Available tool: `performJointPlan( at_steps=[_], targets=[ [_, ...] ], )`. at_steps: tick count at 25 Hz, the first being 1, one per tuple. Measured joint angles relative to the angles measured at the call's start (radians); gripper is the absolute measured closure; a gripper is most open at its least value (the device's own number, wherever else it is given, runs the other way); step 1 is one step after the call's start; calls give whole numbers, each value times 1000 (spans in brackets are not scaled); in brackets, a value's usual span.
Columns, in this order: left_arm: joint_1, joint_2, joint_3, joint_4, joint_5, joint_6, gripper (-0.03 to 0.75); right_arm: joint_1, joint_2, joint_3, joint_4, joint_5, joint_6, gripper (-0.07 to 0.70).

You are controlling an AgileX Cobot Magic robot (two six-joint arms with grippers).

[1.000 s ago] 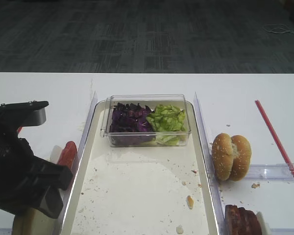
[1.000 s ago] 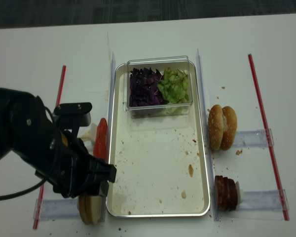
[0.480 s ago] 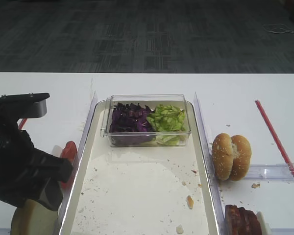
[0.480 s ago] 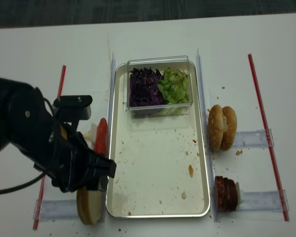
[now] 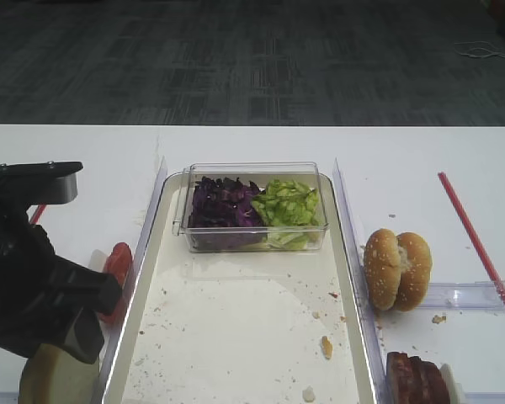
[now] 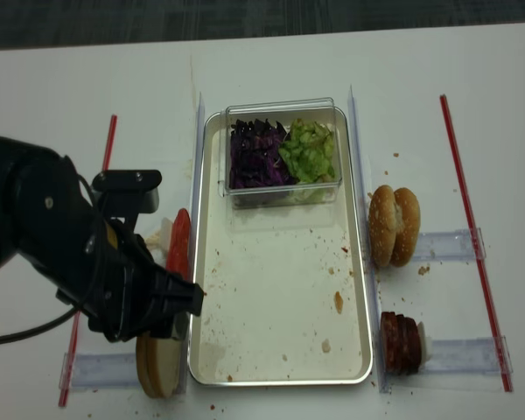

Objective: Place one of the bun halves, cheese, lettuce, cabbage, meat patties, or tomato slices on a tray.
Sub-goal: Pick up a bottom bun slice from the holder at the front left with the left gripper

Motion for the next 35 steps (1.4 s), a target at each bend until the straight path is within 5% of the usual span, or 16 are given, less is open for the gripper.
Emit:
performJointPlan(
  at_steps=[21,35],
  targets=[
    [-2,47,0,-29,-13,-3,278,0,0,0,0,-2,4,151],
    [-70,118,0,29,-16,-54,280,0,0,0,0,-2,4,151]
  ],
)
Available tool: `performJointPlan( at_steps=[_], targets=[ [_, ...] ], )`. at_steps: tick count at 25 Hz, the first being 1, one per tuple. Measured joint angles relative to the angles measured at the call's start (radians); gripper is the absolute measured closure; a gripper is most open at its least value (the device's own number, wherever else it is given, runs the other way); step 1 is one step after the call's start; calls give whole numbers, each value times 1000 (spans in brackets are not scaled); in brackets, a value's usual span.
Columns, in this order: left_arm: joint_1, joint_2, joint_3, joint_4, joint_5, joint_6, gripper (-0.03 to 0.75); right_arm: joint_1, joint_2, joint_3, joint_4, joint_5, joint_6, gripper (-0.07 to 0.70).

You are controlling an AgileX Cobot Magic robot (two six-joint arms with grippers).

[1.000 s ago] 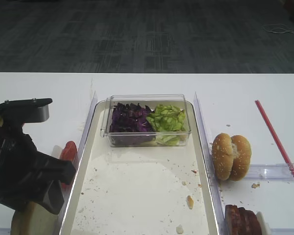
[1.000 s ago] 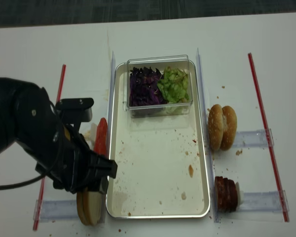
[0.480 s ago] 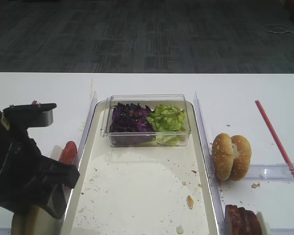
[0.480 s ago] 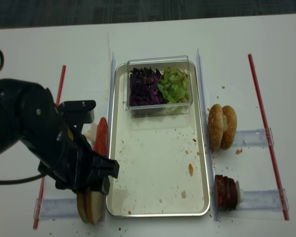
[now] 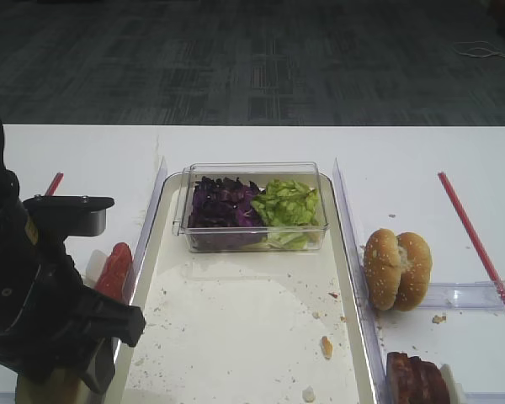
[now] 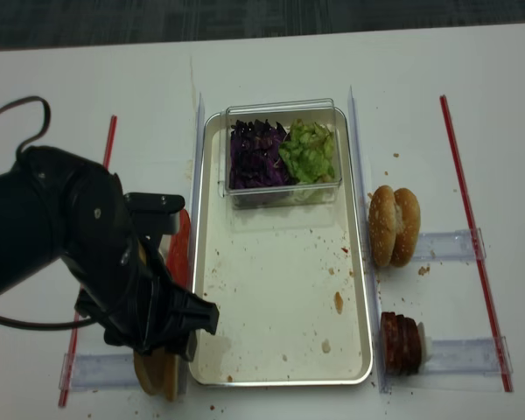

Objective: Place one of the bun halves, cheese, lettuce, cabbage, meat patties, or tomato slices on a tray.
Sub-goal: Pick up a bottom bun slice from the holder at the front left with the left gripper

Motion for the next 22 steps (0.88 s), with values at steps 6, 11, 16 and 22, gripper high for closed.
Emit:
performJointPlan(
  at_steps=[6,11,16,22],
  targets=[
    [0,4,0,2,0,-3,395,0,0,0,0,0,0,151],
    [0,9,0,6,-2,-3,526,0,0,0,0,0,0,151],
    [0,9,0,23,-2,-7,596,0,0,0,0,0,0,151],
    [0,9,0,26,-2,-8,611,0,0,0,0,0,0,151]
  ],
)
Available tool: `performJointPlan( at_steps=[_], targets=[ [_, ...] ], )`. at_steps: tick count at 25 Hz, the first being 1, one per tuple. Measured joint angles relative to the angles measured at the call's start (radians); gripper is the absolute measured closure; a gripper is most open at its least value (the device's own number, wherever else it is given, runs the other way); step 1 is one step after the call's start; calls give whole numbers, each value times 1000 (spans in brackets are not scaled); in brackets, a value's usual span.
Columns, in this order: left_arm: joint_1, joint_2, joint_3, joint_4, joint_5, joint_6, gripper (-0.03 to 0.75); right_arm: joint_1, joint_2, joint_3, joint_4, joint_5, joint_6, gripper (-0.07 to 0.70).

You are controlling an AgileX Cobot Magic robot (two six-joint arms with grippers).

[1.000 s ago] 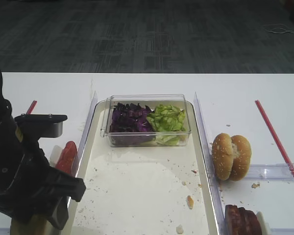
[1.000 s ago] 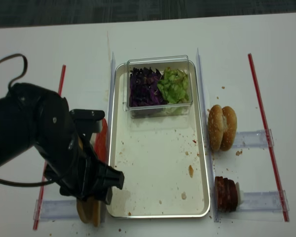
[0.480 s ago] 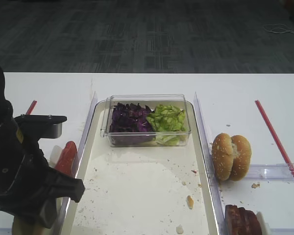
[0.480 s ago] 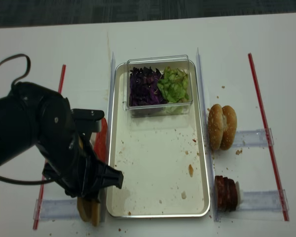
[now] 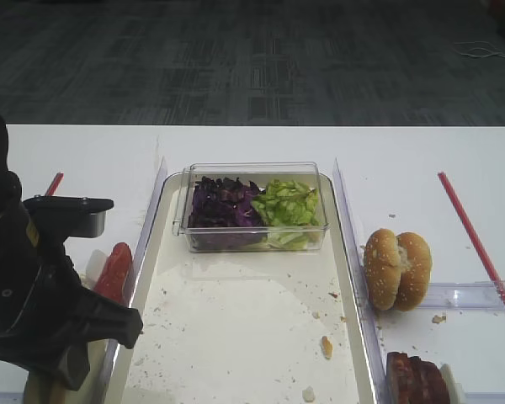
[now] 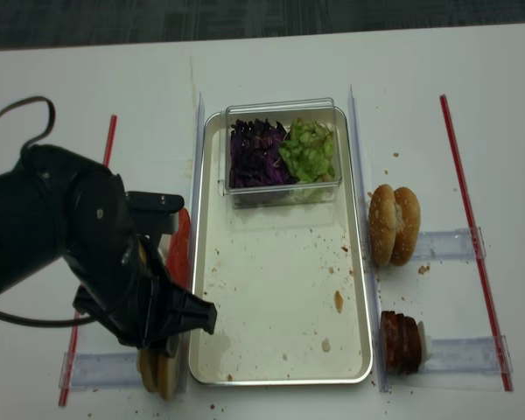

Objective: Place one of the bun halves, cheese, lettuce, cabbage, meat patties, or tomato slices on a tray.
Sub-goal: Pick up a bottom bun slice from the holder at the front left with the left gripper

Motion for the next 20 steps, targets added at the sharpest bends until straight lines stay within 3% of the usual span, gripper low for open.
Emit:
performJointPlan(
  at_steps=[7,20],
  targets=[
    [0,0,-6,2,13,0,617,0,0,0,0,0,0,151],
    [0,-110,-119,2,39,0,620,0,0,0,0,0,-2,151]
  ],
)
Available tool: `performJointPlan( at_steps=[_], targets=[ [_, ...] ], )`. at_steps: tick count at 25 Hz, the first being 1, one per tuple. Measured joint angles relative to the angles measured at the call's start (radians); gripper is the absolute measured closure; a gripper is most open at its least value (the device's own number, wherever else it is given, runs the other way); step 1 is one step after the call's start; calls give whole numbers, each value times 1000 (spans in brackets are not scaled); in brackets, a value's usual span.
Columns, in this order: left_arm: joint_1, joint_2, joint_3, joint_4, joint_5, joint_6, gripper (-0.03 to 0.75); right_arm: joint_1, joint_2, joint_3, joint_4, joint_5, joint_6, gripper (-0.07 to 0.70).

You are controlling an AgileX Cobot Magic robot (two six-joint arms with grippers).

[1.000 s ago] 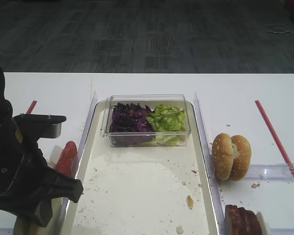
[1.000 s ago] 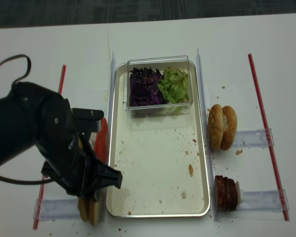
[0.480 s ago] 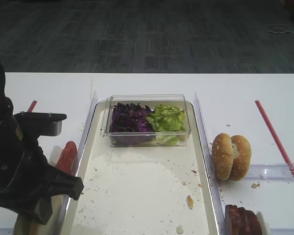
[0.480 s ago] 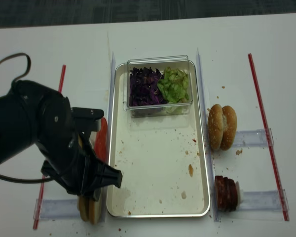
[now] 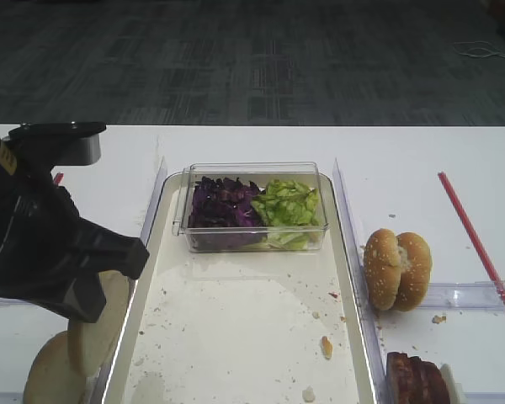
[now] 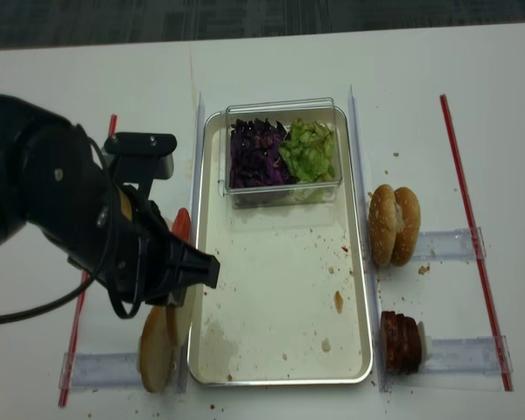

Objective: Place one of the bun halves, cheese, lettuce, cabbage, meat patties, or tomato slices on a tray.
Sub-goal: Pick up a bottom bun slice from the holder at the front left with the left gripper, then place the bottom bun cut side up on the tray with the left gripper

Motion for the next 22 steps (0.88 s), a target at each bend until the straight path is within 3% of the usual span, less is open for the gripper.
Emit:
performJointPlan(
  at_steps=[4,7,10,13,18,22],
  targets=[
    [0,0,-1,-2,-20,0,620,0,0,0,0,0,0,151],
    [0,0,-1,-74,-85,53,621,0,0,0,0,0,0,151],
    [0,4,-1,-260,-176,198,627,0,0,0,0,0,0,151],
    [0,23,-1,-507,-234,396,629,0,0,0,0,0,0,151],
    [0,67,-1,-861,-259,691,638,0,0,0,0,0,0,151],
    [10,100,-2,-921,-273,745,641,0,0,0,0,0,0,151]
  ],
)
